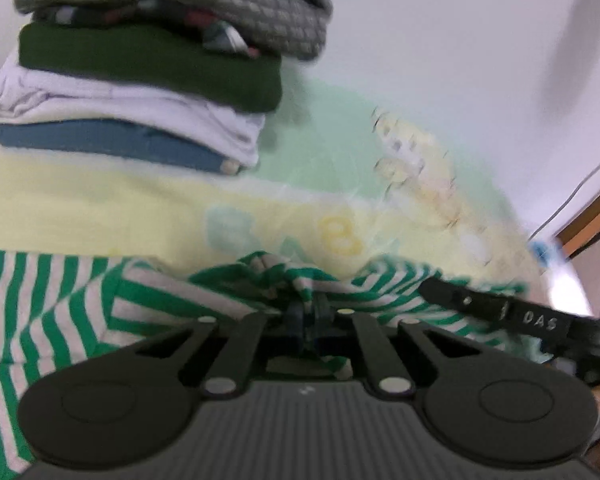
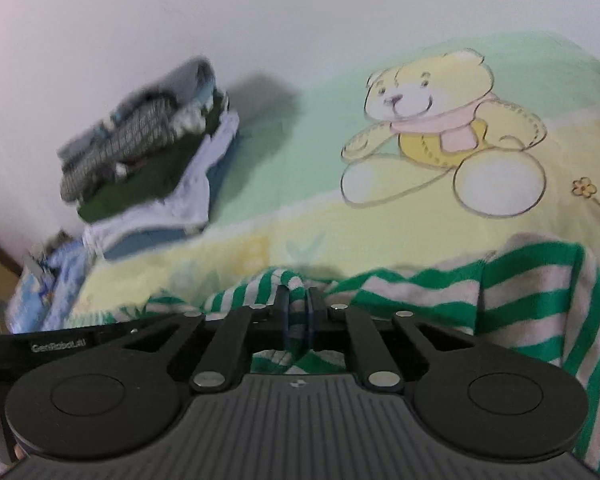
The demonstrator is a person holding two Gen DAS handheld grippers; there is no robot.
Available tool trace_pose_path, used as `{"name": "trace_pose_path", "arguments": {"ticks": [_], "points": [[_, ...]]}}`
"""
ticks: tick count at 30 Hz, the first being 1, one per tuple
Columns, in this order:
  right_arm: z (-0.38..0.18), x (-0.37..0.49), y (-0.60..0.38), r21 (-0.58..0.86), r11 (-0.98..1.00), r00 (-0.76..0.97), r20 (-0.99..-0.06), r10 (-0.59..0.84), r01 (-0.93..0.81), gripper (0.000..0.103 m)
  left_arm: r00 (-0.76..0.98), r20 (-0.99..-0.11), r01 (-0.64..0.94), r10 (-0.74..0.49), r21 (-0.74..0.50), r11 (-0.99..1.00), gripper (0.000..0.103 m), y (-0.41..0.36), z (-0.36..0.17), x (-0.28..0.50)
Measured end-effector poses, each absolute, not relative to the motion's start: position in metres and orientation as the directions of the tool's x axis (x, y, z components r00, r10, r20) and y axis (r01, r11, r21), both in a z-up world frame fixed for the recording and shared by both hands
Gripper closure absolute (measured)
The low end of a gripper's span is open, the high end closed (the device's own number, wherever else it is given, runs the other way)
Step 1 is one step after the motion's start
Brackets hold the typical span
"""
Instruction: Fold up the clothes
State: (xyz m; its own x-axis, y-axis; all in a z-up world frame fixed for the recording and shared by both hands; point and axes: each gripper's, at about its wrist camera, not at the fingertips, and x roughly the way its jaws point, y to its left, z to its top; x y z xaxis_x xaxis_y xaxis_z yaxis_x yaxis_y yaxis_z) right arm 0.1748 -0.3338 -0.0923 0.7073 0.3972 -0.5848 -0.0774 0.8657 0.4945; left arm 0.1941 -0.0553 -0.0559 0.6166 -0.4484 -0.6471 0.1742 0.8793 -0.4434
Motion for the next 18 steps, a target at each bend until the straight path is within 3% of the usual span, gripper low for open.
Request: {"name": "trace_pose_path", "arguments": {"ticks": [3,7,11,13,14,16,18], "points": [[-0.080,0.163,-0.338,0.487,0.869,0.752,-0.541,0.377,-0.085,0.071,0.624,-0.630,0.183,-0.462,-0.458,0.870,0.094,-0.047,-0.056,0.195],[-0.059,0.138,-0.333,0.398,0.913,0.844,-0.456,0.283,-0.090,0.064,0.625,-0.654,0.203,-0.426,-0.391,0.898,0.088,-0.049,-0.056,0.194],[-0.064,0.140,-0.312,0.437,0.864,0.755,-0.471,0.457,-0.250,0.070,0.625,-0.677,0.190,-0.387,-0.349,0.918,0.085,-0.054,-0.071,0.201],[-0.073,0.146,-0.299,0.413,0.868,0.718,-0.512,0.472,-0.276,0.074,0.632,-0.674,0.192,-0.382,-0.341,0.920,0.082,-0.057,-0.077,0.205],[-0.079,0.151,-0.295,0.377,0.889,0.716,-0.542,0.440,-0.261,0.081,0.639,-0.668,0.199,-0.381,-0.335,0.921,0.080,-0.058,-0.078,0.207],[-0.093,0.164,-0.297,0.321,0.934,0.729,-0.599,0.330,-0.159,0.083,0.640,-0.674,0.202,-0.369,-0.316,0.927,0.079,-0.059,-0.074,0.207],[-0.096,0.166,-0.306,0.338,0.929,0.737,-0.588,0.334,-0.151,0.083,0.655,-0.670,0.204,-0.349,-0.288,0.936,0.076,-0.056,-0.067,0.200]]}}
